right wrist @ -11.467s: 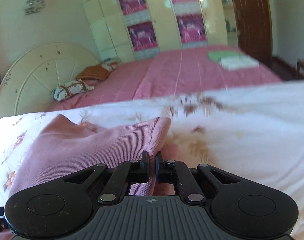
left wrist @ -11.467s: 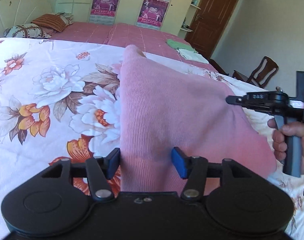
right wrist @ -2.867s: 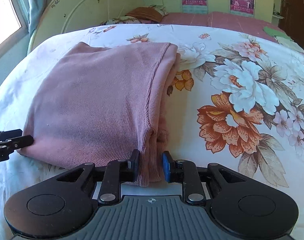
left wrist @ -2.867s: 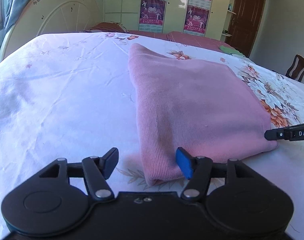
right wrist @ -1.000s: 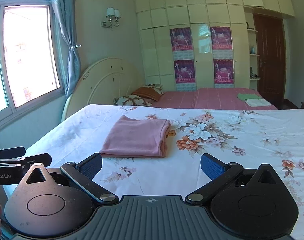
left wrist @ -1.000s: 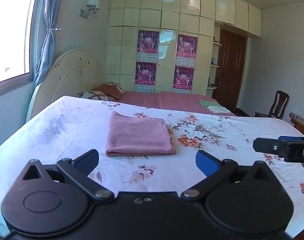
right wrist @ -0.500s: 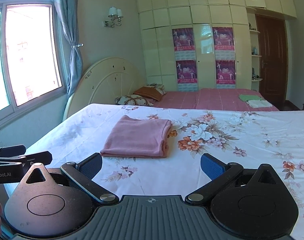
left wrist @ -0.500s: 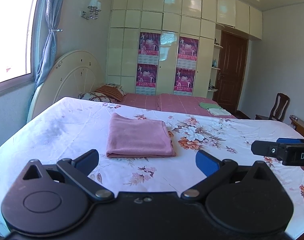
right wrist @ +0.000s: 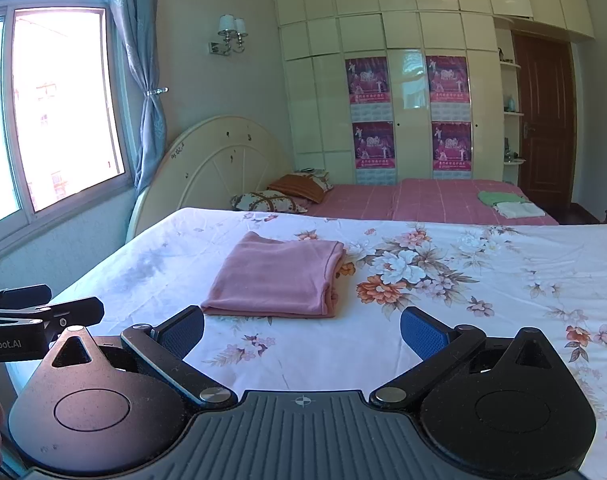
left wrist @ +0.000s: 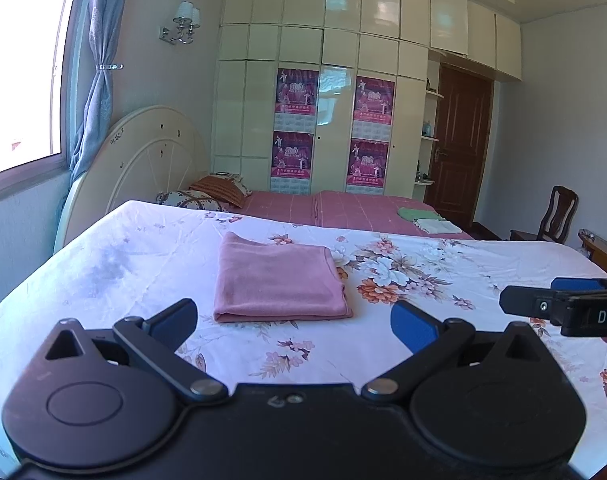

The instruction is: Fold small clothes

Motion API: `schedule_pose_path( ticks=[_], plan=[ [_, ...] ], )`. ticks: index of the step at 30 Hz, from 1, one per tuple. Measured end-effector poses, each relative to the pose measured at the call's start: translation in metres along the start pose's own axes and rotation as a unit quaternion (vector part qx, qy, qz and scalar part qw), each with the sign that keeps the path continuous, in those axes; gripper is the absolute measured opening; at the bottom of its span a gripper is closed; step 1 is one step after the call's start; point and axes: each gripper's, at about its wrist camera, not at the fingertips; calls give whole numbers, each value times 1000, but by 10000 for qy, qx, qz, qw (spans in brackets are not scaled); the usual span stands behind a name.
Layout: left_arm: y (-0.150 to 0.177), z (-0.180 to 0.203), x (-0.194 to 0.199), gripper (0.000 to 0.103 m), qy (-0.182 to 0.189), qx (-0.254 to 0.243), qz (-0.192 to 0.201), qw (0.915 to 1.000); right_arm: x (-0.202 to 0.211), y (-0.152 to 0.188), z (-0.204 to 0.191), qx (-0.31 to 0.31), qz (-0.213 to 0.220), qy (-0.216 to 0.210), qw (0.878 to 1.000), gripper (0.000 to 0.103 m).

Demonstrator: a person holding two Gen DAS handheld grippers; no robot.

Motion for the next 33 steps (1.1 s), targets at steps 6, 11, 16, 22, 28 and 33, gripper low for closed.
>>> schedule_pose_path(
  ticks=[6, 11, 16, 22, 28, 33],
  plan=[
    [-2, -1, 0, 103, 1, -11, 3, 10000, 0, 0, 0, 5, 9, 2, 10000, 103],
    [-2, -1, 0, 103, -6, -14, 7, 10000, 0, 0, 0, 7, 17, -7, 10000, 103],
    [-3, -1, 0, 103, -2, -7, 12, 10000, 0, -1, 1, 36, 7, -17, 10000, 103],
    [-4, -1, 0, 103, -10, -11, 17, 10000, -1, -1, 1, 50, 22, -13, 10000, 103],
    [-7, -5, 0, 103, 17, 30, 41, 10000, 0, -2, 0, 83, 39, -4, 10000, 103],
    [-7, -6, 0, 103, 14, 29, 39, 10000, -1, -2, 0, 93, 39, -7, 9999, 103]
  ],
)
Point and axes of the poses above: each gripper's, at about its wrist camera, not at the fingertips, and x roughly against the way its jaws point, z to its right, y to its underside, and after that the axes turned 10 degrees about -z, right-handed
